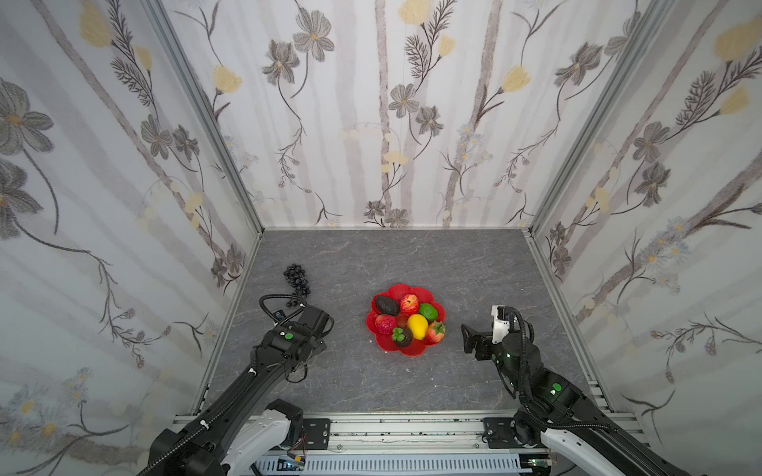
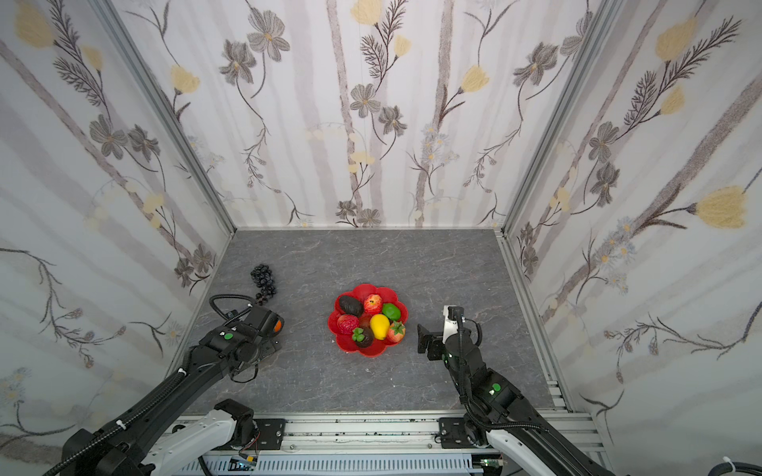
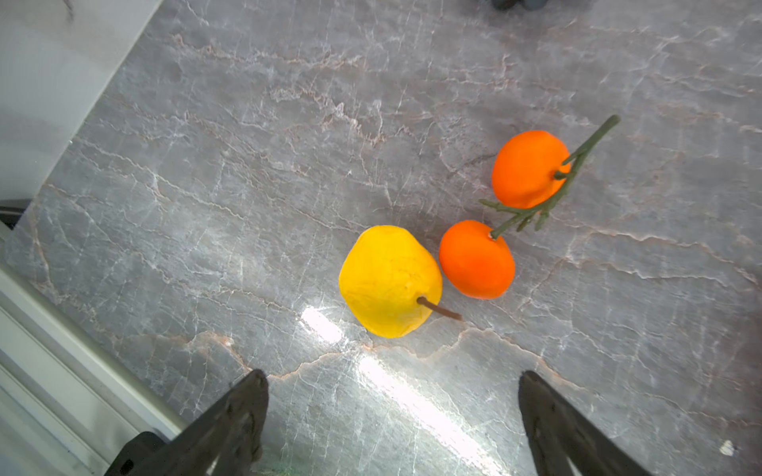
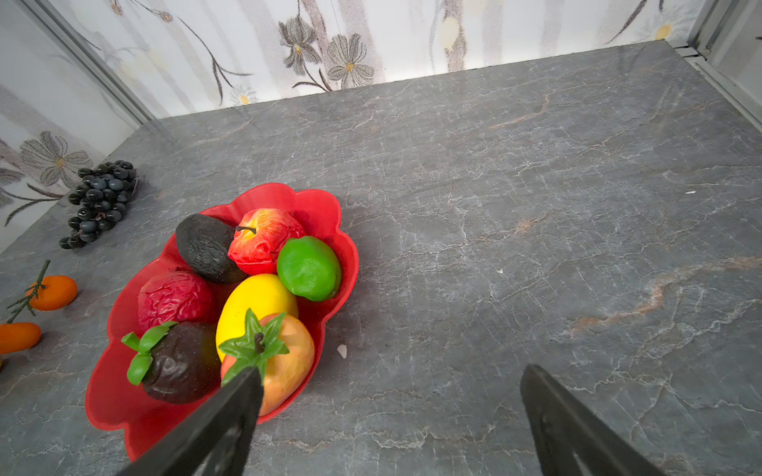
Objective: Arrange fruit in a fruit bowl
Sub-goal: Pick up the fruit from the middle-left of the table.
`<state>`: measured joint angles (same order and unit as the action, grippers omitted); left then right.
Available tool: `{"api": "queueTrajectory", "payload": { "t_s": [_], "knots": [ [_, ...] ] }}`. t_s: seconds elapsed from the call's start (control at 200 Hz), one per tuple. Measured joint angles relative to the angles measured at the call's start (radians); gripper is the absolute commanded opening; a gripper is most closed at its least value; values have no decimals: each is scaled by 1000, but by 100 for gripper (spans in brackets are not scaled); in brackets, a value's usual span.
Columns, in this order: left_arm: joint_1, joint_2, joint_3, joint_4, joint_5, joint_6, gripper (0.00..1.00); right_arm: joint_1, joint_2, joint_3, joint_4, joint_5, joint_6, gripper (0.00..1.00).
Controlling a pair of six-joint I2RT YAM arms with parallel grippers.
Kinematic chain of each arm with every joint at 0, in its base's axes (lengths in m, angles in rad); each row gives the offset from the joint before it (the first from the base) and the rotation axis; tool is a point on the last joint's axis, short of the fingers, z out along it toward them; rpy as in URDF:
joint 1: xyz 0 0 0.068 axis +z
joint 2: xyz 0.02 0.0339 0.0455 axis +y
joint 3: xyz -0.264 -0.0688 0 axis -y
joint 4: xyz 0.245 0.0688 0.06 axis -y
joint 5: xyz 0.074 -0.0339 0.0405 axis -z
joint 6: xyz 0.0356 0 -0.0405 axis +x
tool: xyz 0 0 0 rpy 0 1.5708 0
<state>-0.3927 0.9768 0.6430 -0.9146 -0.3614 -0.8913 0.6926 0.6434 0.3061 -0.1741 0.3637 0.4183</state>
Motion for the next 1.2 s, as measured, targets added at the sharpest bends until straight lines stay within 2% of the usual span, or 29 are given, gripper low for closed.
{"api": "queueTrajectory", "payload": {
  "t_s": [0.37, 0.949, 1.099, 1.199],
  "knots": [
    [106, 106, -39, 129, 53, 39, 81, -1, 3, 0, 0, -26, -1, 98],
    [175, 175, -43, 249, 100, 106, 56, -5, 37, 0, 14, -43, -1, 98],
    [175, 178, -43, 262, 106, 109, 55, -5, 45, 0, 16, -43, -1, 98],
    [176, 180, -43, 267, 119, 121, 60, -5, 52, 0, 29, -43, -1, 98]
  ]
}}
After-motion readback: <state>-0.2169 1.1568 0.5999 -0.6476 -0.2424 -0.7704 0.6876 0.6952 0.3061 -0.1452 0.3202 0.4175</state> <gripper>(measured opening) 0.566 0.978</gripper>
